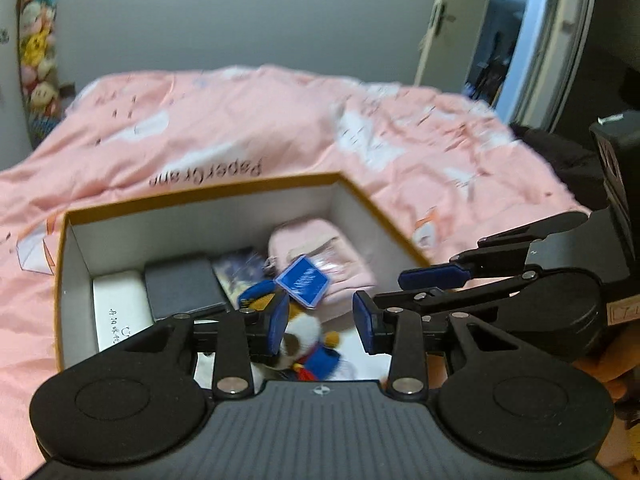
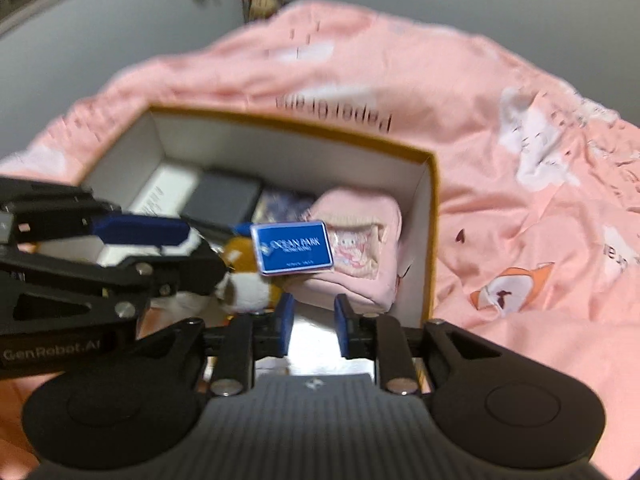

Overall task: Organize objects
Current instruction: 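Withdraw both grippers toward the yellow tape measure and orange crochet fruit, then grasp the yellow tape measure with the left gripper while the right gripper grasps the orange crochet fruit, then carry the tape measure and crochet fruit into the orange box with both grippers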

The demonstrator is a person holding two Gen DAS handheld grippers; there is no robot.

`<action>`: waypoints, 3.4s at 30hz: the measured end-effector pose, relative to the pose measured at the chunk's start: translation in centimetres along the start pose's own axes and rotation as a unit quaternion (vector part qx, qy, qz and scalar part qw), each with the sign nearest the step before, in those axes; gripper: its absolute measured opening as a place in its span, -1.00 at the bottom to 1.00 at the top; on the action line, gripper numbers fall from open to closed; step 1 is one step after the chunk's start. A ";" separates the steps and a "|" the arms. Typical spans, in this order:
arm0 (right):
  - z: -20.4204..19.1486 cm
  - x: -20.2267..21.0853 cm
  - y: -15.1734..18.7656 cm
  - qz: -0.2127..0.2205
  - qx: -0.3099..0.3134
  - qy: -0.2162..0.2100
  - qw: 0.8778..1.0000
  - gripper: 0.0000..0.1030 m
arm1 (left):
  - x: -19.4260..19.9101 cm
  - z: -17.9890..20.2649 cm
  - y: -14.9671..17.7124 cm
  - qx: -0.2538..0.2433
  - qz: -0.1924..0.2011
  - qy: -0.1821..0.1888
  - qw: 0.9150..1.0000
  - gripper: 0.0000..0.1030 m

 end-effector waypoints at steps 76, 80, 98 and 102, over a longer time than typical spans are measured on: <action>0.1 -4.0 11.2 -0.058 -0.123 -0.087 0.987 -0.17 | -5.8 -0.1 10.6 0.064 -0.104 0.090 0.988 -0.53; -0.1 -2.1 10.5 -0.036 -0.113 -0.090 0.989 -0.17 | -3.6 0.2 9.7 0.051 -0.083 0.092 0.991 -0.54; -0.1 3.9 1.6 0.032 0.022 -0.040 0.998 -0.17 | 3.4 0.1 0.1 0.066 0.029 0.110 0.991 -0.54; 0.7 0.8 -0.6 -0.023 0.035 -0.040 0.998 -0.17 | 1.7 -0.6 -1.6 0.079 0.015 0.115 0.990 -0.54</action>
Point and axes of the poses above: each gripper's, at about its wrist camera, not at the fingertips, and x roughly against the way its jaws point, z to its right, y to its underside, the point moved 7 cm from there along -x, roughly the way its jaws point, and after that the axes turned 14 degrees about -z, right-handed, at the moved point
